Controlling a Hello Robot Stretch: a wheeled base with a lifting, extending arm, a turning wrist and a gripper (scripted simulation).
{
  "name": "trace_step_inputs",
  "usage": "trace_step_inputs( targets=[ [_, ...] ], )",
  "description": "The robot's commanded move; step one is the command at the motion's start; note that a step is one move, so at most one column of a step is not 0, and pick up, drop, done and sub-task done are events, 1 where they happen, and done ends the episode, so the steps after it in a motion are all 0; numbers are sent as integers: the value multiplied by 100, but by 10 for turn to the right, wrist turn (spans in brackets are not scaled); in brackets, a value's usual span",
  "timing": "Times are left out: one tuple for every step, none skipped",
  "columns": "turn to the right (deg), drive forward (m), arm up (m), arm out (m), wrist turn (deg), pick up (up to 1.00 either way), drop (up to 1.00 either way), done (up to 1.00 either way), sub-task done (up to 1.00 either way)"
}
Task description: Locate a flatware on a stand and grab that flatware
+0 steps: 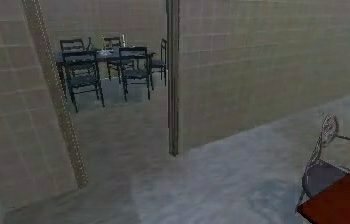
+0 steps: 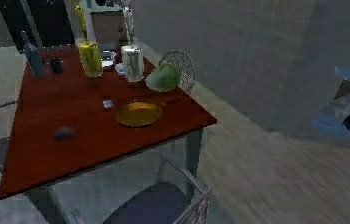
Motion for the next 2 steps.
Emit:
trace_step_inputs(
  targets=[
    [-120, 0, 0, 0, 0, 0, 0, 0, 0],
    [0, 100, 0, 0, 0, 0, 0, 0, 0]
  ],
)
